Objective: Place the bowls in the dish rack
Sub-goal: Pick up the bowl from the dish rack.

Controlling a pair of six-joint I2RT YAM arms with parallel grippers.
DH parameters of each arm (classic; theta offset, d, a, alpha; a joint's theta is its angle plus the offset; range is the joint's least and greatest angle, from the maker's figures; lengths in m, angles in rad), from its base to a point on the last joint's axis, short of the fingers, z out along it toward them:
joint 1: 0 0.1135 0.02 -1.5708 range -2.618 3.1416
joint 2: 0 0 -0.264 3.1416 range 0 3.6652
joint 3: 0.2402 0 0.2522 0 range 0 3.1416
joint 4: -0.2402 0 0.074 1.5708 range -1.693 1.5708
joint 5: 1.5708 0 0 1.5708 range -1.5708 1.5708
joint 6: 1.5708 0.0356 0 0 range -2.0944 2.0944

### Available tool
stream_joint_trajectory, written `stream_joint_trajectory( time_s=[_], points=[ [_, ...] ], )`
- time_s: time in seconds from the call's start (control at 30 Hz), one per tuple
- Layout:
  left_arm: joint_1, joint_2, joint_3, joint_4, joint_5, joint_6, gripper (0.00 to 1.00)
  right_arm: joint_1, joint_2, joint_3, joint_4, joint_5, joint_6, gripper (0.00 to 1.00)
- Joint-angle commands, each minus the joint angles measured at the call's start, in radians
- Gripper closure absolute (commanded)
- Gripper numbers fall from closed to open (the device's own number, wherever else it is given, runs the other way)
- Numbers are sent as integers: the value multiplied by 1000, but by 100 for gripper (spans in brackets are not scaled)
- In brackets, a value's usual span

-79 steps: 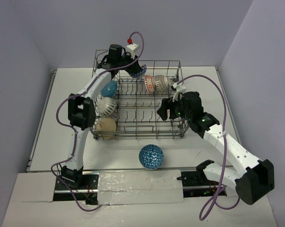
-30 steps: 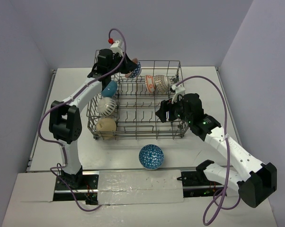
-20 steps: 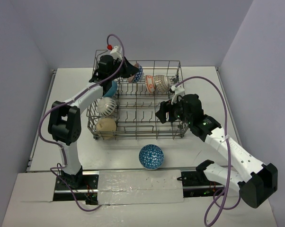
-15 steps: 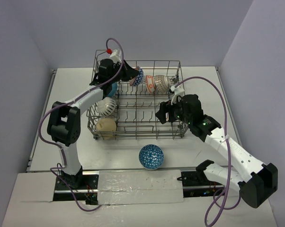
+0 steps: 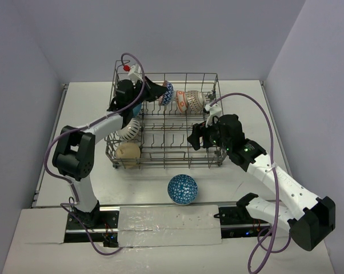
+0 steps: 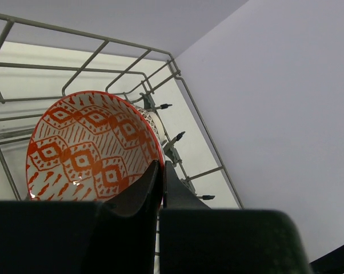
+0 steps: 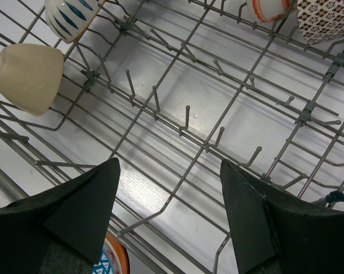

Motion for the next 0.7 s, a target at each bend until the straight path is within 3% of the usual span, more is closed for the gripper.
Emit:
stream_joint_trajectory(
  time_s=[0.0, 0.67],
  points=[
    [-4, -97, -33, 188, -49, -28, 100, 14, -18, 38, 0, 15, -14, 22],
    [-16, 18, -68, 446, -42, -207, 100, 36, -12, 50, -26, 32, -20, 22]
  ],
)
